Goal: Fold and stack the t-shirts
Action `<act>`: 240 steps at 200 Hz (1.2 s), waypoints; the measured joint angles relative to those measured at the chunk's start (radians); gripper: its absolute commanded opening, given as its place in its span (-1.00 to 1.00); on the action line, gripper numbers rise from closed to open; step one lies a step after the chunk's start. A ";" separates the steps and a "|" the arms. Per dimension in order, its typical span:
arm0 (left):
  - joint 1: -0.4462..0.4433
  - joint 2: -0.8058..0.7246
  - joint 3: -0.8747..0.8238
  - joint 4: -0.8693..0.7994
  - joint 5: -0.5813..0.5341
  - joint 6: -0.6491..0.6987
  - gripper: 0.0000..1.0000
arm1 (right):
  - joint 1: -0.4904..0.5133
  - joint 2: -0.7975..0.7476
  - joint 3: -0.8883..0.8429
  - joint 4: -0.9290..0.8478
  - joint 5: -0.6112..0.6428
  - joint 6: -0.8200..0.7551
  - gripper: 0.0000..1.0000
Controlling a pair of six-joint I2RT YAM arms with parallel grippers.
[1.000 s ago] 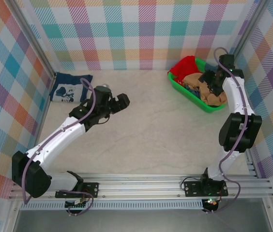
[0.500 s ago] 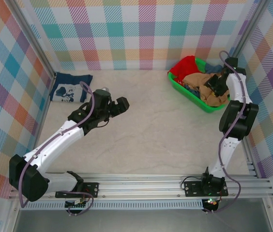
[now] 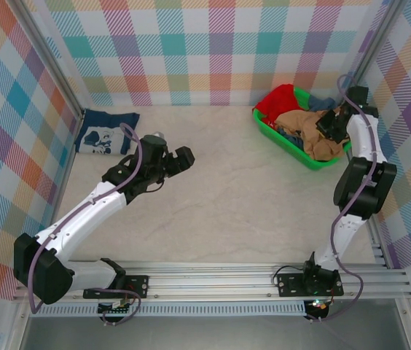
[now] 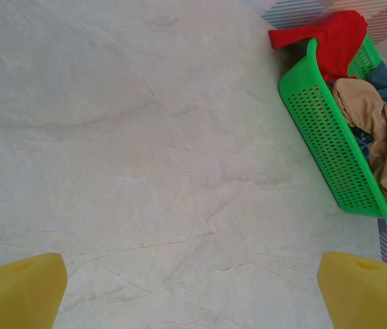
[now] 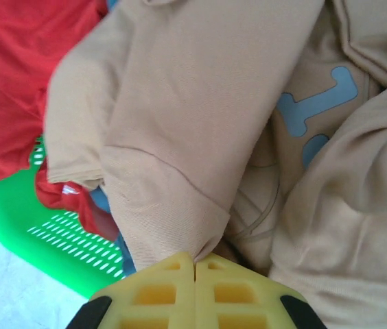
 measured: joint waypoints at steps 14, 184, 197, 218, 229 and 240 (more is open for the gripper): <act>0.000 0.000 0.000 0.000 0.000 0.000 0.88 | 0.003 -0.045 -0.035 0.029 -0.001 -0.005 -1.00; -0.002 0.033 0.318 -0.362 -0.478 0.053 0.86 | 0.646 -0.255 0.624 0.212 -0.176 -0.042 -1.00; -0.002 0.008 0.316 -0.391 -0.515 0.051 0.84 | 0.689 -0.262 0.502 0.235 -0.178 -0.016 -1.00; -0.002 -0.046 0.293 -0.414 -0.546 0.038 0.77 | 0.756 -0.245 0.272 0.286 -0.177 0.034 -1.00; -0.002 -0.080 0.263 -0.425 -0.547 0.028 0.73 | 0.792 -0.194 0.196 0.292 -0.185 0.064 -1.00; -0.002 -0.111 0.227 -0.437 -0.546 0.013 0.69 | 0.825 -0.108 0.180 0.288 -0.202 0.088 -0.98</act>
